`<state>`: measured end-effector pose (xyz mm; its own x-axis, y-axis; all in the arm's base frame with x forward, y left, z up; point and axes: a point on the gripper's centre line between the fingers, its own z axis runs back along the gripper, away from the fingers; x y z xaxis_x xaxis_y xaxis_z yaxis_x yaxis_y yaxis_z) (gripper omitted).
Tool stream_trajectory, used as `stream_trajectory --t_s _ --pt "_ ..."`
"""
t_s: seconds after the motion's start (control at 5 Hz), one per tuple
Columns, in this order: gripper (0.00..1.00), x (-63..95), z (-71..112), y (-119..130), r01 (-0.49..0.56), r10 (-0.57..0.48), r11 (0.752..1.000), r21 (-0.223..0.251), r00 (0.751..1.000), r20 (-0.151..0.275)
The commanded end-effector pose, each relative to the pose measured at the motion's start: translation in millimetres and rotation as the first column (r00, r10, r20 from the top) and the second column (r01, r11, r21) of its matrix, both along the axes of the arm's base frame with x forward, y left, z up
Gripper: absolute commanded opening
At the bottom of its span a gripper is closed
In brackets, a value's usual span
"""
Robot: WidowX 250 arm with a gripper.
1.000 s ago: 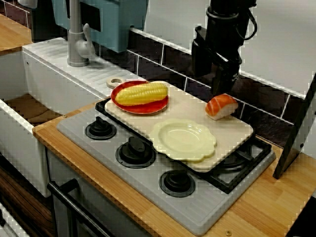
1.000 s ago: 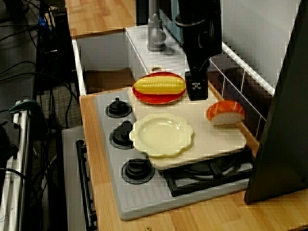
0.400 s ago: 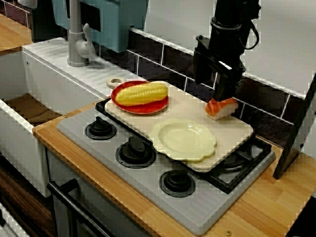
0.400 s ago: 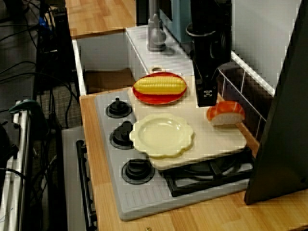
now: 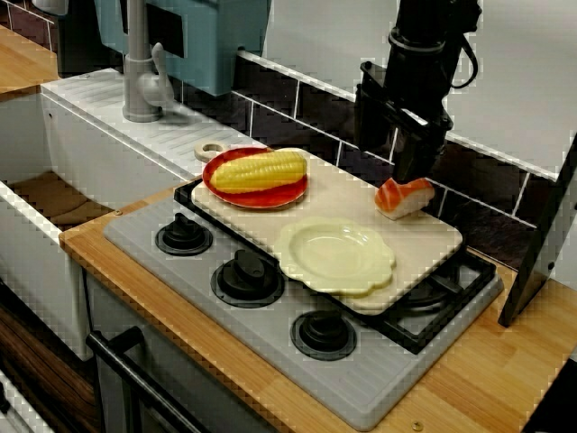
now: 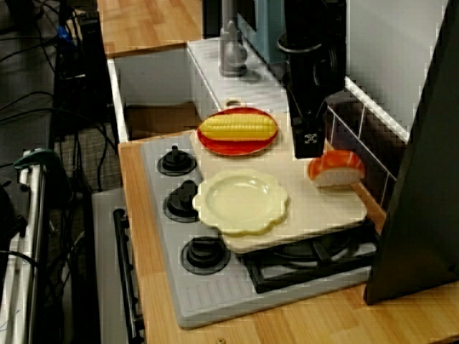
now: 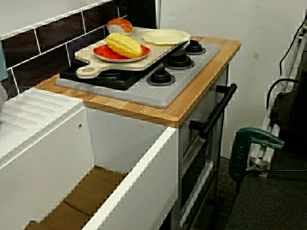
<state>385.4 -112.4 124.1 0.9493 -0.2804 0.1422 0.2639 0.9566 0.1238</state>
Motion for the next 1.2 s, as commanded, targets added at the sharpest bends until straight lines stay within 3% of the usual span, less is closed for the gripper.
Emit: stream_trajectory --t_s 0.0,1.0 --pt "1.0 12.3 9.4 -9 0.008 -0.008 1.0 -0.002 0.998 0.068" --pt "1.0 31.3 -5.5 2 -0.031 0.031 1.0 0.0 0.998 0.055"
